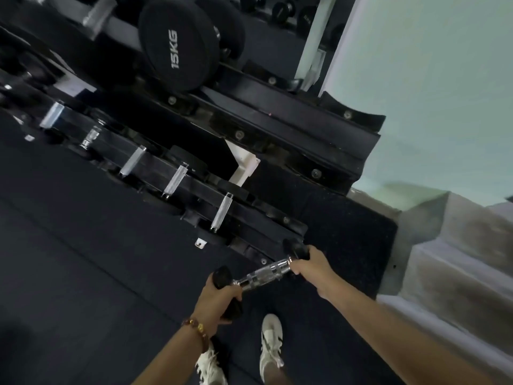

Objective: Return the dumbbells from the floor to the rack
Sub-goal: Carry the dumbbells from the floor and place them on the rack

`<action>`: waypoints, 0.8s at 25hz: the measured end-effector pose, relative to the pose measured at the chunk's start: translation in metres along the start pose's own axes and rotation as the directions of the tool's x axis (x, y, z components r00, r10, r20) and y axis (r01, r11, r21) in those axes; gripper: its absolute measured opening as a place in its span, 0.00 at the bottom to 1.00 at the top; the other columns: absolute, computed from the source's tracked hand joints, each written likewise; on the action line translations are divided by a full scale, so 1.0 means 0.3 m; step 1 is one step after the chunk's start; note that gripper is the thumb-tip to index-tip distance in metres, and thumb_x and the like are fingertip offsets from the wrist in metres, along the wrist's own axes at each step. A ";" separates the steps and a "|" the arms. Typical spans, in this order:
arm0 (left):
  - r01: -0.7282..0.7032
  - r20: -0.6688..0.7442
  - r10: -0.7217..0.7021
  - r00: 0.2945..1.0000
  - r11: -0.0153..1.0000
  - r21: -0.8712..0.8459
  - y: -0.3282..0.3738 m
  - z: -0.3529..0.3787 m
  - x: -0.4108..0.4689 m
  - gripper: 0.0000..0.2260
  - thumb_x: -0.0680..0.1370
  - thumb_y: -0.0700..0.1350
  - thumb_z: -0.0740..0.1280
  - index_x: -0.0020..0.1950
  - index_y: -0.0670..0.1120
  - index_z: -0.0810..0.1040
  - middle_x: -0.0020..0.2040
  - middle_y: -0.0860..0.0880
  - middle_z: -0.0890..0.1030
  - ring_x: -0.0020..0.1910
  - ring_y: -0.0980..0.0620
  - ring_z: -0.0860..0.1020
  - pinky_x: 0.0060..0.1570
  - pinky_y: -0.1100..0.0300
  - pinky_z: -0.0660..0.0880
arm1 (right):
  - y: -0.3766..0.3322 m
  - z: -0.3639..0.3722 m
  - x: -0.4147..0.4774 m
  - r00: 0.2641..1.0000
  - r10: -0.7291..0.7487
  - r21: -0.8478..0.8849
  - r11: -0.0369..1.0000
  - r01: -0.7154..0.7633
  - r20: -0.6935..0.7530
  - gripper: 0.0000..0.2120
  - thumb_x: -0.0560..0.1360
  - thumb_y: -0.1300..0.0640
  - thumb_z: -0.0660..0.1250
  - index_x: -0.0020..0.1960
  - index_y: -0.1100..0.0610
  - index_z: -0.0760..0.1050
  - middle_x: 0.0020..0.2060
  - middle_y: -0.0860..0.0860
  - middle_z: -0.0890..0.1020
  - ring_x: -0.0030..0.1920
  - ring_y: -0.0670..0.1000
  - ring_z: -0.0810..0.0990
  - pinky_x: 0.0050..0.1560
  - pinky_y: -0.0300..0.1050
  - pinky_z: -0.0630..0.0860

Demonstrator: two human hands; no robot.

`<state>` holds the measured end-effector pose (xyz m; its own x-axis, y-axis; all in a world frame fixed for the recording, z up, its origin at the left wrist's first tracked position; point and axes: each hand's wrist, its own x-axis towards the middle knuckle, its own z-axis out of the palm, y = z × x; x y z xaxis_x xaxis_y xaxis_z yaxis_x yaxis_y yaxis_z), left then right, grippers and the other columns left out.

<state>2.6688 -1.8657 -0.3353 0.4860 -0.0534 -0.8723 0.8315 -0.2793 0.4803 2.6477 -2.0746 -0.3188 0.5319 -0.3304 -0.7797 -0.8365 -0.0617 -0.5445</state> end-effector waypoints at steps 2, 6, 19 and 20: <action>0.053 -0.008 -0.053 0.999 0.998 -0.024 -0.056 0.040 0.152 0.30 0.58 0.43 0.69 0.60 0.50 0.70 0.49 0.42 0.76 0.46 0.44 0.77 0.38 0.50 0.80 | 0.048 0.016 0.160 0.999 -0.016 -0.080 0.997 0.018 0.035 0.14 0.71 0.68 0.64 0.56 0.60 0.71 0.41 0.50 0.74 0.39 0.46 0.73 0.34 0.36 0.67; 0.110 0.019 -0.109 0.994 0.972 -0.206 -0.154 0.140 0.472 0.26 0.70 0.33 0.68 0.65 0.47 0.68 0.48 0.43 0.75 0.44 0.46 0.76 0.34 0.53 0.77 | 0.088 0.047 0.455 0.991 -0.125 -0.263 0.956 0.131 0.040 0.14 0.72 0.65 0.65 0.57 0.57 0.70 0.42 0.48 0.74 0.42 0.47 0.73 0.34 0.34 0.67; 0.202 0.086 -0.184 0.979 0.851 -0.484 -0.245 0.375 0.895 0.20 0.72 0.32 0.66 0.61 0.45 0.69 0.49 0.43 0.75 0.47 0.43 0.76 0.44 0.47 0.77 | 0.095 0.111 0.874 0.903 -0.430 -0.672 0.674 0.308 -0.017 0.15 0.74 0.64 0.64 0.61 0.59 0.72 0.50 0.56 0.80 0.49 0.58 0.80 0.50 0.50 0.77; 0.194 0.080 -0.178 0.981 0.842 -0.504 -0.246 0.390 0.898 0.19 0.72 0.32 0.65 0.61 0.45 0.68 0.50 0.43 0.75 0.47 0.43 0.76 0.46 0.46 0.77 | 0.094 0.108 0.888 0.894 -0.448 -0.699 0.638 0.323 0.004 0.15 0.74 0.64 0.64 0.61 0.59 0.71 0.49 0.56 0.80 0.49 0.57 0.80 0.49 0.50 0.77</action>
<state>2.7067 -1.9717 -0.6164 0.3071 -0.0794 -0.9484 0.9298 0.2377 0.2811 2.7702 -2.1339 -0.5519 0.8510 -0.2640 -0.4539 -0.4537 -0.8048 -0.3827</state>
